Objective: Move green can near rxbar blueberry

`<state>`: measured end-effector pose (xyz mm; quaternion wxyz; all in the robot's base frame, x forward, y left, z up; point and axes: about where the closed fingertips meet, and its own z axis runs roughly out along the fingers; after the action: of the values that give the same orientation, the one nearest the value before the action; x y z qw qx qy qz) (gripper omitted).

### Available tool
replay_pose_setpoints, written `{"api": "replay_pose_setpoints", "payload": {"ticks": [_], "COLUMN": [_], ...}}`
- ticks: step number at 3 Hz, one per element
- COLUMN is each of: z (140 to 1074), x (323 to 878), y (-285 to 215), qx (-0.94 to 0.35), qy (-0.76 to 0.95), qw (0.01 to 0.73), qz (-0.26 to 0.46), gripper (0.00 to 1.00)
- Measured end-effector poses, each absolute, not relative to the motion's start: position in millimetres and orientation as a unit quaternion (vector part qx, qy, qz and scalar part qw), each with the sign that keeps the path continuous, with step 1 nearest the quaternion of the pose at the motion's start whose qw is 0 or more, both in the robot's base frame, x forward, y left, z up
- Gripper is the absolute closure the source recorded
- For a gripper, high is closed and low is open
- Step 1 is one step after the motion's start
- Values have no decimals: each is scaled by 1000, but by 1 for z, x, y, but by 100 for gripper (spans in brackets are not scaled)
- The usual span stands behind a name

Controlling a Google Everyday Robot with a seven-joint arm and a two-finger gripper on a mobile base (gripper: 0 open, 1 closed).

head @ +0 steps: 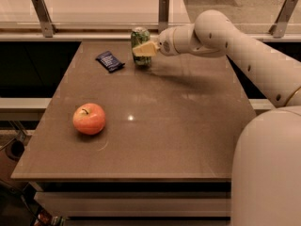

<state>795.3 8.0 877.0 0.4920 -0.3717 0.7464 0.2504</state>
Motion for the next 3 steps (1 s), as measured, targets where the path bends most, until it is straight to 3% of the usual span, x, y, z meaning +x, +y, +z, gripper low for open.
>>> {"api": "replay_pose_setpoints", "payload": {"ticks": [2, 3], "z": [860, 859], "x": [797, 797], "y": [14, 16], "qx": [-362, -363], "qy": [742, 742], "qw": [503, 502], "qz": [256, 258], "gripper": [100, 83]}}
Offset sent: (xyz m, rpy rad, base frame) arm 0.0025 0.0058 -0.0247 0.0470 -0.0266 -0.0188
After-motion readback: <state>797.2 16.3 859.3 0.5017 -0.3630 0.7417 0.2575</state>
